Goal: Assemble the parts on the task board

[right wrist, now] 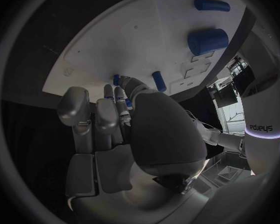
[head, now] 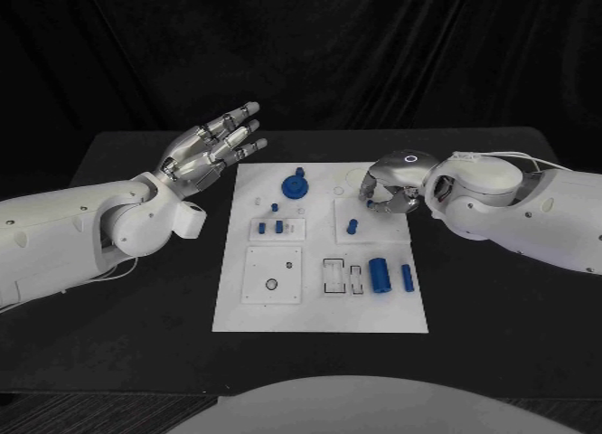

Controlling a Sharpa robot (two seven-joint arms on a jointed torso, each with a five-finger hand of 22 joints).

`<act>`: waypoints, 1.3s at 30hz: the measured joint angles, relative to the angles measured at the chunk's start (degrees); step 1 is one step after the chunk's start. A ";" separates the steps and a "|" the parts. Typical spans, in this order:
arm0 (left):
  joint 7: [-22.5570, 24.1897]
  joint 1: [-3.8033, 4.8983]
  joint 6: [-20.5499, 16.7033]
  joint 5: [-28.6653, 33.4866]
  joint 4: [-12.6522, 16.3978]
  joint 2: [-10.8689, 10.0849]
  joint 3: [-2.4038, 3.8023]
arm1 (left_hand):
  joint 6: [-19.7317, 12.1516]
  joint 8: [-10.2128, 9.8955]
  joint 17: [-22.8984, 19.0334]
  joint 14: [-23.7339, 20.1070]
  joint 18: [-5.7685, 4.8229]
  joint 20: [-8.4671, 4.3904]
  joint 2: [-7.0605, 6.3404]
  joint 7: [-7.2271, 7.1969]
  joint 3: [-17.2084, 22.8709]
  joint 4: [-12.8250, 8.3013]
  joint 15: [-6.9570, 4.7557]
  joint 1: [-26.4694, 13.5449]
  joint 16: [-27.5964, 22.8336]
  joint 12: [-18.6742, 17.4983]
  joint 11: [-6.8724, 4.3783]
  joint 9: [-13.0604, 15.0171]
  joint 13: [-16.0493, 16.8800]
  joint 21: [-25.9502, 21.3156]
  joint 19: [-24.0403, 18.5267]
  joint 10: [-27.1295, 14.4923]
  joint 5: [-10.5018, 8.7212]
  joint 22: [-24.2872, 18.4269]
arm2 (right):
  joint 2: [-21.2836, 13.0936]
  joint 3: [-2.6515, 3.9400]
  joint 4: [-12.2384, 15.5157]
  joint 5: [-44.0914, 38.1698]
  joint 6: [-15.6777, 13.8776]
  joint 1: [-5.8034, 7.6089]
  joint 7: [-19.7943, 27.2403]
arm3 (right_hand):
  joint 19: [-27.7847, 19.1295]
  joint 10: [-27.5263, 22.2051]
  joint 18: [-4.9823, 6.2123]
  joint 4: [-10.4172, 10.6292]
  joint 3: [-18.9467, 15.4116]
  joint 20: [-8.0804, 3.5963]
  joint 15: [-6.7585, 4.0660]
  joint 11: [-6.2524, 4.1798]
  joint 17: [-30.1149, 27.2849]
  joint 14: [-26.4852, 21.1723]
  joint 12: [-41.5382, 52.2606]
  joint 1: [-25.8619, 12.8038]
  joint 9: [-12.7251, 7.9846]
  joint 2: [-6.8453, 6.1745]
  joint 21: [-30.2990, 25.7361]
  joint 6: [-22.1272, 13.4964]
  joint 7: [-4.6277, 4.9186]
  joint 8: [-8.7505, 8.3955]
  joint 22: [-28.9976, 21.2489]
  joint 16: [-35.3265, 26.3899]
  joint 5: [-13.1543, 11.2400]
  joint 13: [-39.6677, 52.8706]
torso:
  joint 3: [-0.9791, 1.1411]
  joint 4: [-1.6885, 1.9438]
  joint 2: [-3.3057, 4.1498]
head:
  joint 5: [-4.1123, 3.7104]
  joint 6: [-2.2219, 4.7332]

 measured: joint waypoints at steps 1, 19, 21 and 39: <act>0.00 -0.01 0.03 0.01 -0.01 0.00 0.00 | 0.00 0.00 0.00 0.00 0.00 0.00 0.00 0.00 0.00 0.00 0.00 0.00 0.00 0.00 0.00 0.00 0.00 0.00 0.00 0.00 0.00 0.03 | 0.05 0.00 -0.06 0.00 -0.04 -0.05 0.03 | 0.00 0.23 0.00 -0.16 0.16 0.00 0.00 0.16 0.03 0.00 0.00 -0.03 0.07 -0.03 0.24 0.16 -0.15 0.00 0.00 0.00 0.00 0.00 | -0.01 0.00 -0.01 | 0.00 0.00; 0.02 -0.07 0.22 0.06 -0.17 0.01 0.00 | 0.62 0.00 0.29 0.72 -0.01 1.35 0.37 0.61 -0.64 -0.64 0.72 1.73 0.22 0.22 1.11 0.06 0.35 0.60 1.35 1.12 1.89 2.07 | 0.03 0.00 -0.27 0.00 -0.12 -0.46 0.09 | 0.40 3.93 -0.01 -0.78 1.42 0.00 -0.04 -0.44 0.37 0.35 0.51 -0.37 1.41 -0.37 0.52 2.01 0.24 1.07 -0.01 0.28 -0.50 0.23 | -0.02 0.07 -0.07 | -0.07 0.00; 0.03 -0.08 0.27 0.06 -0.17 0.03 0.00 | 0.62 0.00 0.34 0.93 -0.01 1.53 0.55 0.62 -0.74 -0.74 0.92 1.91 0.22 0.22 1.12 0.06 0.38 0.82 1.53 1.12 2.20 2.16 | 0.03 0.00 -0.27 0.00 -0.11 -0.49 0.09 | 0.40 3.93 -0.01 -0.78 1.42 0.00 -0.04 -0.44 0.37 0.35 0.51 -0.37 1.49 -0.37 0.52 2.01 0.24 1.07 -0.01 0.28 -0.61 0.23 | -0.02 0.07 -0.07 | -0.12 0.00; 0.04 -0.10 0.49 0.08 -0.42 0.20 0.00 | 1.64 0.00 0.39 0.92 0.00 1.63 1.01 1.23 -1.33 -1.36 1.33 3.26 0.45 0.22 1.35 0.16 0.39 1.04 2.47 1.36 5.98 2.43 | 0.16 0.17 -0.85 -0.01 -0.75 -0.96 0.36 | 0.61 4.76 0.00 -1.91 2.55 0.20 0.31 -0.42 0.31 0.70 0.52 -0.37 2.14 -0.36 0.51 2.43 0.67 1.33 -0.02 0.27 -0.33 0.23 | -0.03 0.04 -0.07 | -0.22 -0.01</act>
